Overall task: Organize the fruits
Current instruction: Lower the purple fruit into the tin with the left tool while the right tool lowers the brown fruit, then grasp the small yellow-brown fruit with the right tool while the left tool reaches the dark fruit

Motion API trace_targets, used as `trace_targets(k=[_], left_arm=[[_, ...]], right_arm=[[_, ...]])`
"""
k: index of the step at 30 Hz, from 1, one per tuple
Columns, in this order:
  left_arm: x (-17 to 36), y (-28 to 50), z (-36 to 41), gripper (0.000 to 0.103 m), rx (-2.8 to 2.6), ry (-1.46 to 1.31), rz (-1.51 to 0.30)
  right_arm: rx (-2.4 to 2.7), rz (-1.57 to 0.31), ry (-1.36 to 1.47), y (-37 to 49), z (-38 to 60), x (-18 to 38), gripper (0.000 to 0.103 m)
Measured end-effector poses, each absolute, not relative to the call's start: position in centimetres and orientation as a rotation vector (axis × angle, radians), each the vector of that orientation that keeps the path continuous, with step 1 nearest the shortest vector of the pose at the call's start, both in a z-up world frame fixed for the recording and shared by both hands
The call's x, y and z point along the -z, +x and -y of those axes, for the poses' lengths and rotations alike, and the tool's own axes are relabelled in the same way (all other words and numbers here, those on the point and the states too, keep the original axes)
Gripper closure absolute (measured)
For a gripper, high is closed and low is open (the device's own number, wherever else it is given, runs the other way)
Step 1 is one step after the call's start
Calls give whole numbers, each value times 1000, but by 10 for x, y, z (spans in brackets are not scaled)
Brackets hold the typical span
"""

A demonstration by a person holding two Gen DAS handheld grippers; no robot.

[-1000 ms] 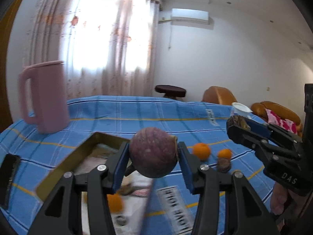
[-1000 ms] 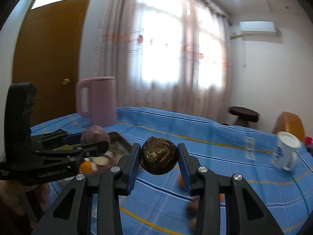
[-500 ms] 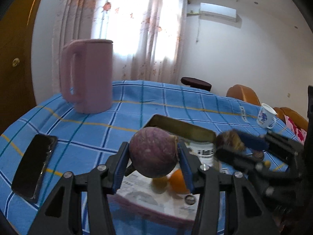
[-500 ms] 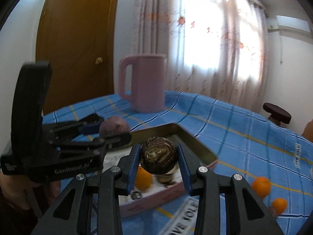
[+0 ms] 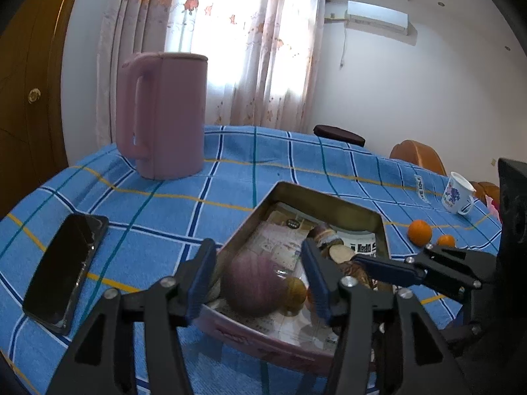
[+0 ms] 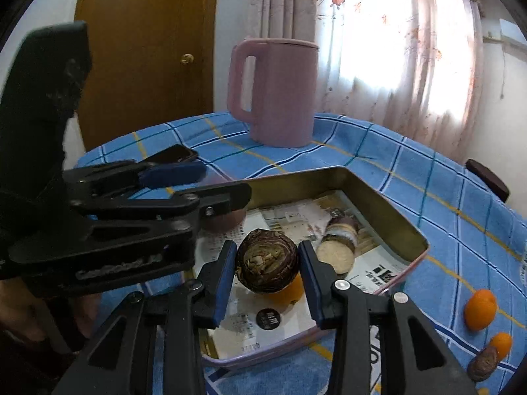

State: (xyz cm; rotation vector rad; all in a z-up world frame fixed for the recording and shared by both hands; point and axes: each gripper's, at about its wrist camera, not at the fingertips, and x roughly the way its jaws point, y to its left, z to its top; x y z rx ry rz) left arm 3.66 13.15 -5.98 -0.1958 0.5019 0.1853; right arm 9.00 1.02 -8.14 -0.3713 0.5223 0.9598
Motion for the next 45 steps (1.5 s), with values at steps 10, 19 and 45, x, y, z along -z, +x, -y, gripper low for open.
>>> trace_targets(k=[10,19,45], left_arm=[[38,28,-100,20,-117,-162,-422],[38,44,-40,17,6,-85,-458],[44,117,78,9,219,61,-594]], right_arm=[[-810,-465,-330,93,71,62,47],[-524,-576,-221,131,198,66,47],[-404,-670,-156,165,235,78,73]])
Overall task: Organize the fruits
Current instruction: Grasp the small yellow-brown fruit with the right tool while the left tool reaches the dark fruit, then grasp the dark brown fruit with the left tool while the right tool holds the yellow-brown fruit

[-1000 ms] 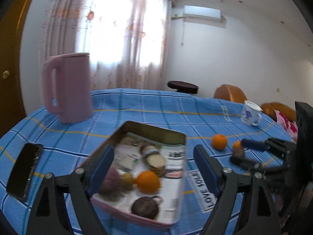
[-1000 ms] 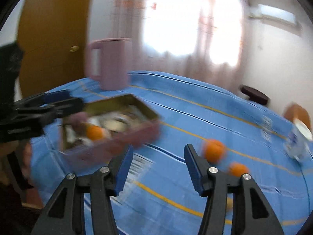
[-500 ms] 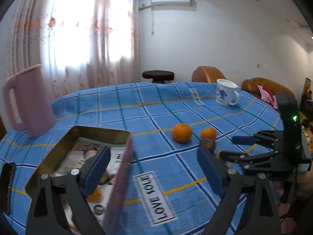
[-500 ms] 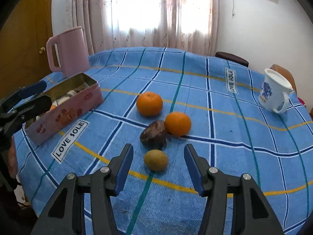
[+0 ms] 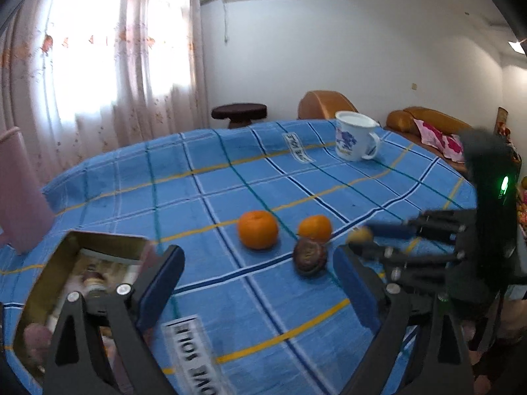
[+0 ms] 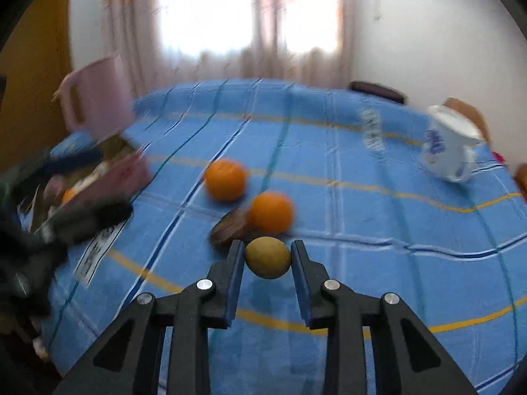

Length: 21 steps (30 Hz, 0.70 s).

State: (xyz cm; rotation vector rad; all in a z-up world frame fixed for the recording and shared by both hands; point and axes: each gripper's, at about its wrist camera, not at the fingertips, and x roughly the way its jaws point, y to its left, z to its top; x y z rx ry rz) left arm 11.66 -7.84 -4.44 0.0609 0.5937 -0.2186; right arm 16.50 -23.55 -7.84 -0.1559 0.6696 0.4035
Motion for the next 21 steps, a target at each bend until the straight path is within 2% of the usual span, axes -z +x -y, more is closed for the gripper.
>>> trace_targets(k=[7,10,12,14,15,16,19,21], left_arm=[[68,152,99,12,249,38,-693],[74,162,105,20,269,38,-738],[75,165,109,20,285,39,-750],[79,171,114,25,304,52,-784],[82,175,116,31,313,52,-806],[84,177,118,41,319,50,-823],[89,183,124,49,333,67,-863],[93,186,128,61,356,69,-890]], right_arm=[[-311,-653,-99,183,254,78,73],[-295,-638,-96,180,258,76,73],[-303,-639,-91,179,260,77,72],[-307,-639,-86,179,260,77,72],[-311,-639,-86,180,260,77,72],[-315,-639,-87,181,260,78,72],[-325,-643,-89,182,259,78,72],[-334,-646,-87,182,259,78,72]])
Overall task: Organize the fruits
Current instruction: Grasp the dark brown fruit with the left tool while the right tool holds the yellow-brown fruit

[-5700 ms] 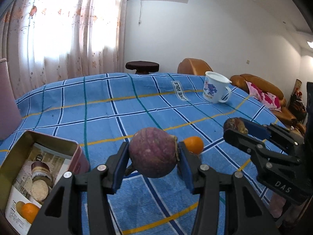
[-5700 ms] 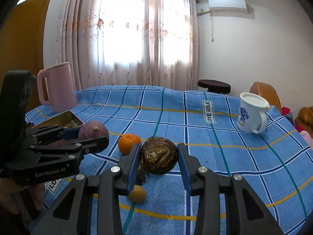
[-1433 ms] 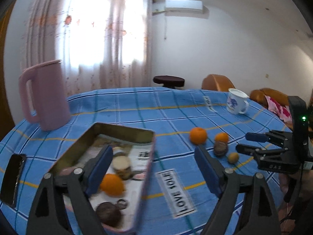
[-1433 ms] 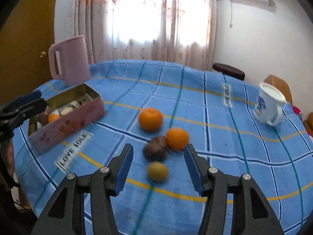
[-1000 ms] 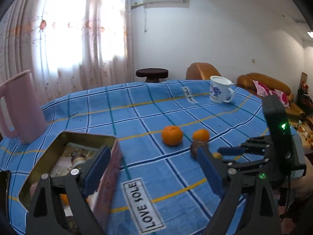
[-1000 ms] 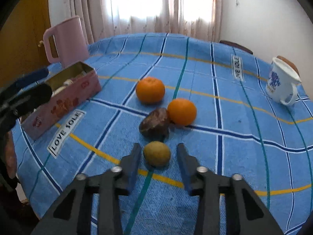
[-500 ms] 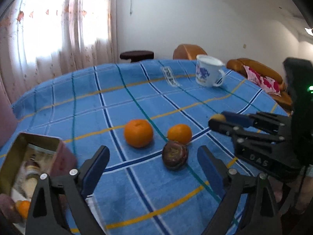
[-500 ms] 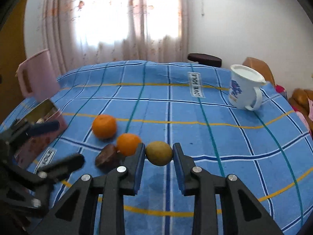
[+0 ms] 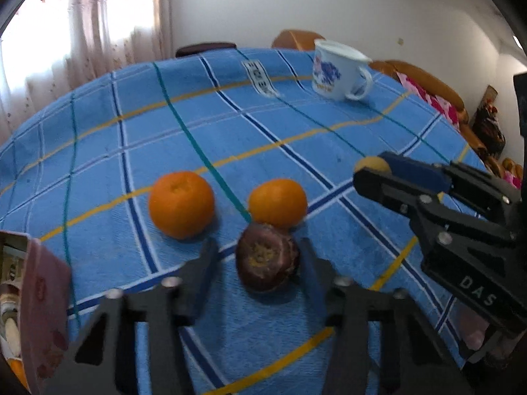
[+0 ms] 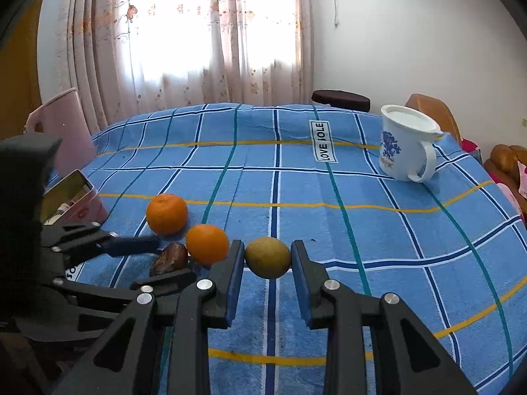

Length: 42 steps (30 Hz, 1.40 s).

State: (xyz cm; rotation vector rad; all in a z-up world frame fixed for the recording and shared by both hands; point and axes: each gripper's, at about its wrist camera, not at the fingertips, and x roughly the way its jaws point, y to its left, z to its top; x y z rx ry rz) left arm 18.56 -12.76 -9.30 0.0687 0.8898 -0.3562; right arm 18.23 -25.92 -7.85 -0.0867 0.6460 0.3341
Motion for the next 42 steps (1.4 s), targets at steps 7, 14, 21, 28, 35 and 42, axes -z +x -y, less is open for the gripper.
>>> trace_targets(k=[7,14,21,28,35,42], left_arm=[[88,179,124,64,366,43,-852],[78,171,116,64,341,34,-780],[69,162,113,64,314,30,-703],[64,158,106,64,286,1,-656],[59,152,104,64,275,0,-608],[56,146,101,64,263,-10,-574]], right_arm=[[-367,-616,-63,178,262,75,72],[-392,-560,-80,167,258,70,72],[-406,-520,-88,160,257,66,72],[-421,-491,-87,155,258,64,72],[-427,-471,-93,151,258,62,72],[-438,-442,-93,147,259,60,72]])
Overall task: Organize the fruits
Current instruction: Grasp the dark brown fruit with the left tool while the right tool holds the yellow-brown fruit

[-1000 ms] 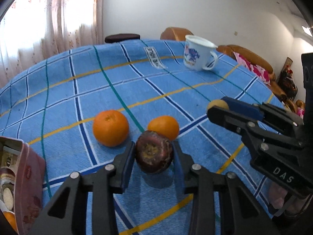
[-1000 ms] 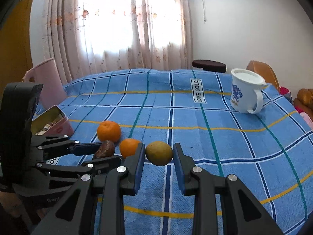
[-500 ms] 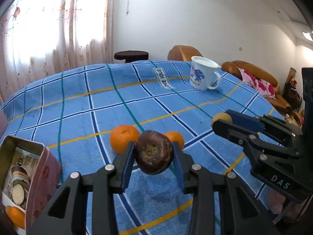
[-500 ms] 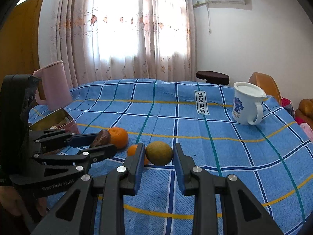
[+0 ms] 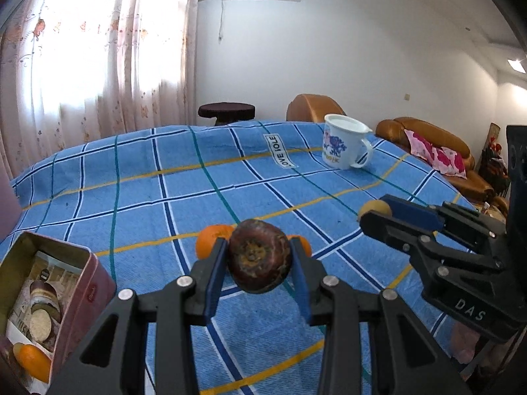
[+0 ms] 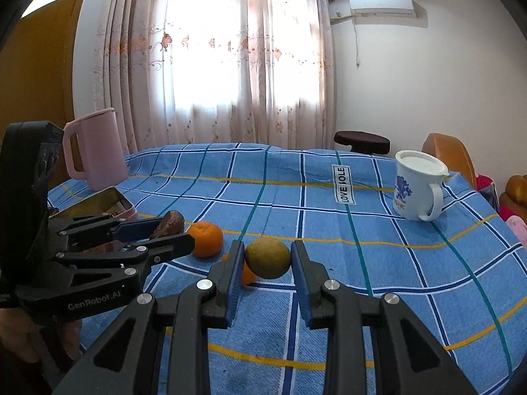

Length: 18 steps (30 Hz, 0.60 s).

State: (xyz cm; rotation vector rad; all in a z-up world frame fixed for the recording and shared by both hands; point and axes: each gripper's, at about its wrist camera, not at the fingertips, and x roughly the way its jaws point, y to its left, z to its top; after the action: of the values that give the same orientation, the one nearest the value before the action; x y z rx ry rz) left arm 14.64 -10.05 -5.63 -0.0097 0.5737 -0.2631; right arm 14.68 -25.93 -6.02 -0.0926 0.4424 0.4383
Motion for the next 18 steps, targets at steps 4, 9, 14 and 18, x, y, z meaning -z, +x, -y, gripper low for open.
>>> trace_targets(k=[4,9,14,18], left_arm=[[55,143,100,64,256,-10,-552],[53,139,101,64,249,-8,-530],[52,137,100,64,245,-11,-516],[51,134,100,64,243,-7,-503]], right_arm=[[-441,-425,-92,143,260,59,72],[-448,-400,-93,139,260,58,72],[-451,-384,-94,136,260,57,72],[-453,-370,-90,135,262,56,72]])
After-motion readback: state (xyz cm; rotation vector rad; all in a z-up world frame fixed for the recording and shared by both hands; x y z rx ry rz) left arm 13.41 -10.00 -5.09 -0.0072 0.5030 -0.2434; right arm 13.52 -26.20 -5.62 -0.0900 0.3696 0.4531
